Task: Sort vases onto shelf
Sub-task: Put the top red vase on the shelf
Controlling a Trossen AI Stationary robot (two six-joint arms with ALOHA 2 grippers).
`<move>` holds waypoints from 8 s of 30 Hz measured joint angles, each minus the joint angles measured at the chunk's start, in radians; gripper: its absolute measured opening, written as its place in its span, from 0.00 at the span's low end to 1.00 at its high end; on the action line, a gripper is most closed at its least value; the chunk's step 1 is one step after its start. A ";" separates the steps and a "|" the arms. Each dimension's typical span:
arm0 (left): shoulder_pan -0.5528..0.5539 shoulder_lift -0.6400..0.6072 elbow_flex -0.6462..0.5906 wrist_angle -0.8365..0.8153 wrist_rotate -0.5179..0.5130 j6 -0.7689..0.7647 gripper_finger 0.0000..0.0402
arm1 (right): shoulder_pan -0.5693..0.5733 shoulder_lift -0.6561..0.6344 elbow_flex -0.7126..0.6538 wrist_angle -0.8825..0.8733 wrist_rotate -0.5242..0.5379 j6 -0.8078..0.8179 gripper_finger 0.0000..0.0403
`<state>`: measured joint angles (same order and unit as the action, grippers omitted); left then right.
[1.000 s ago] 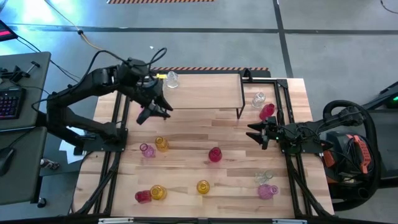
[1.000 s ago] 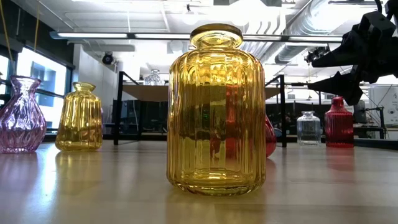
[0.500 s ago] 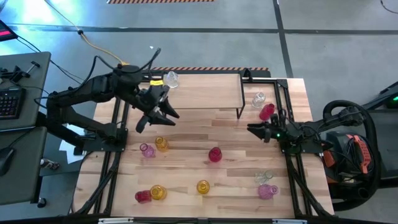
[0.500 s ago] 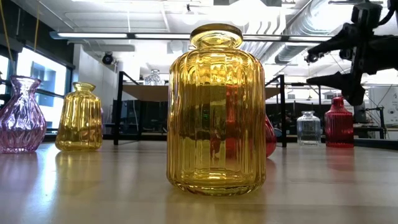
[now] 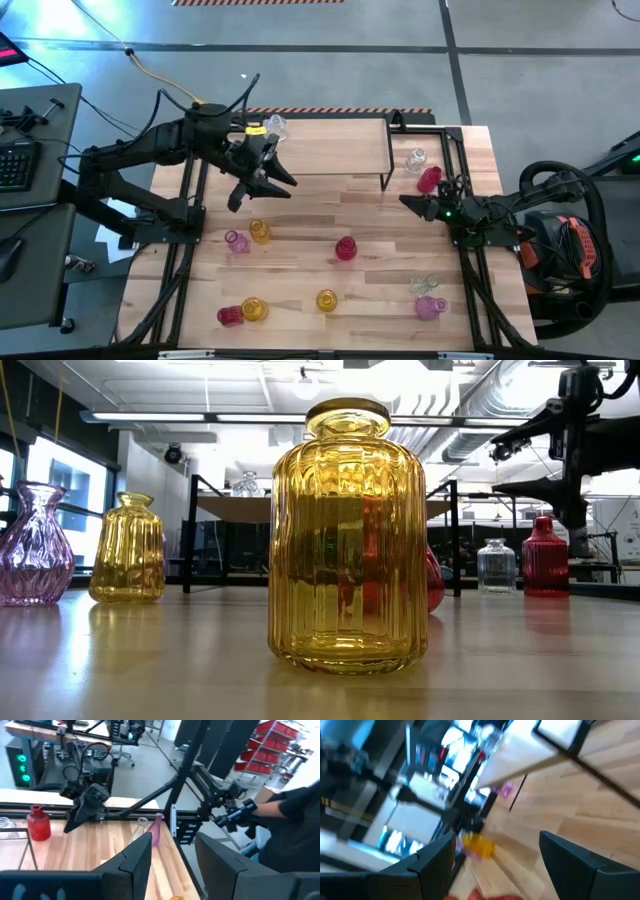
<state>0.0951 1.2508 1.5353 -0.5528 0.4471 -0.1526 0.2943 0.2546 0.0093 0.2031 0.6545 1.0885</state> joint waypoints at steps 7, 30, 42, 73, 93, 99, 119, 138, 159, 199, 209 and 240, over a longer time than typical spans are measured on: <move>0.000 0.031 -0.001 -0.002 -0.012 -0.003 0.35 | 0.000 0.000 0.012 0.132 0.017 0.009 0.67; 0.000 0.040 -0.001 -0.038 -0.011 0.023 0.35 | 0.000 0.347 0.776 -0.531 0.016 -0.225 0.67; 0.000 0.041 -0.001 -0.080 -0.010 0.007 0.35 | -0.040 0.591 1.255 -1.406 0.061 -0.004 0.67; 0.000 0.041 -0.001 -0.078 -0.011 0.026 0.35 | -0.661 0.522 0.963 -1.602 -0.371 0.120 0.67; 0.000 0.041 -0.001 -0.079 -0.011 0.026 0.35 | -1.130 0.702 0.956 -1.537 -0.559 -0.356 0.67; 0.000 0.041 -0.001 -0.079 -0.011 0.026 0.35 | -1.193 0.709 0.956 -1.532 -0.586 -0.437 0.67; 0.000 0.041 -0.001 -0.079 -0.012 0.025 0.35 | -1.225 0.739 0.958 -1.475 -0.577 -0.521 0.67; 0.000 0.041 -0.001 -0.079 -0.012 0.025 0.35 | -1.276 0.732 0.958 -1.535 -0.651 -0.594 0.67; 0.000 0.041 -0.001 -0.079 -0.012 0.023 0.35 | -1.077 0.531 0.652 -1.279 -0.651 -0.300 0.67; 0.000 0.041 0.000 -0.078 -0.013 0.016 0.35 | -1.079 0.640 0.679 -1.192 -0.558 -0.329 0.34; 0.000 0.041 0.000 -0.078 -0.013 0.017 0.35 | -1.079 0.639 0.681 -1.190 -0.554 -0.330 0.24; 0.000 0.041 0.000 -0.081 -0.013 0.026 0.35 | -0.981 0.672 1.239 -1.509 -0.565 -0.337 0.24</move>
<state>0.0953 1.2915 1.5349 -0.6342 0.4339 -0.1268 -0.6867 0.9271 1.2480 -1.3055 0.0897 0.7518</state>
